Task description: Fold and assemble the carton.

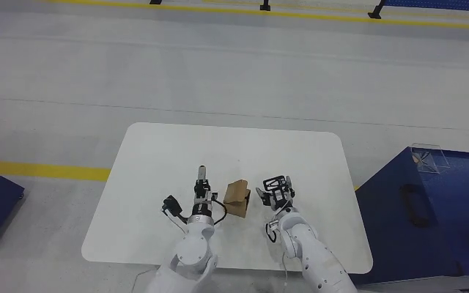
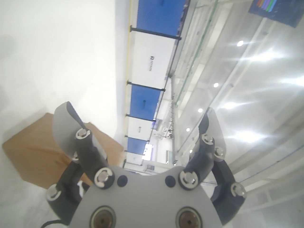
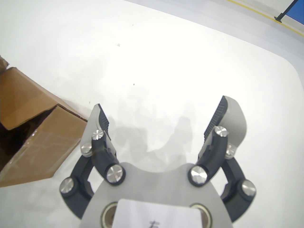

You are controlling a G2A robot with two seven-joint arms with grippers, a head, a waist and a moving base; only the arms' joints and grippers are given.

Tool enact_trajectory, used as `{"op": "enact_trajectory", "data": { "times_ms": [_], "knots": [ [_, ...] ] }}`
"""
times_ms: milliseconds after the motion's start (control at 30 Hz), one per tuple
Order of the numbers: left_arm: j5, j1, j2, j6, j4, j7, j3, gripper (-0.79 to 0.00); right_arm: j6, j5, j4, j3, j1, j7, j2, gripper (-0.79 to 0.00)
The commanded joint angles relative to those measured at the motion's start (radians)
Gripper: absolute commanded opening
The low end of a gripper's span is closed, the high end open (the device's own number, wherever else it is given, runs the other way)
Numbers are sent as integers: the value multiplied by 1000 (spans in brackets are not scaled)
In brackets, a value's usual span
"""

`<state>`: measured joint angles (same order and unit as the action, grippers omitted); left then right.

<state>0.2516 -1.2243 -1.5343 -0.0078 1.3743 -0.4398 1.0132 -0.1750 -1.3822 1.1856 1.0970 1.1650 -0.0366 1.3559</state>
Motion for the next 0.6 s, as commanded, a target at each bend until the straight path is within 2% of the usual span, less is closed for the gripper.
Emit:
{"op": "enact_trajectory", "data": {
  "times_ms": [0,100,233,467,567],
  "knots": [
    [-2,39,-9,37,-62,20,-25,0,-7,9,2,11,4,5,0,0],
    [16,60,-20,43,-106,54,-49,0,-13,27,-2,31,9,8,0,0],
    [-21,45,-24,56,-120,94,-76,0,-17,47,-13,54,12,17,-1,0],
    [-69,-45,-29,22,-49,47,-97,0,-32,62,-14,80,23,39,-1,0],
    [-48,-95,-24,-5,13,108,-88,0,-32,62,-14,80,23,39,-1,0]
  ]
}}
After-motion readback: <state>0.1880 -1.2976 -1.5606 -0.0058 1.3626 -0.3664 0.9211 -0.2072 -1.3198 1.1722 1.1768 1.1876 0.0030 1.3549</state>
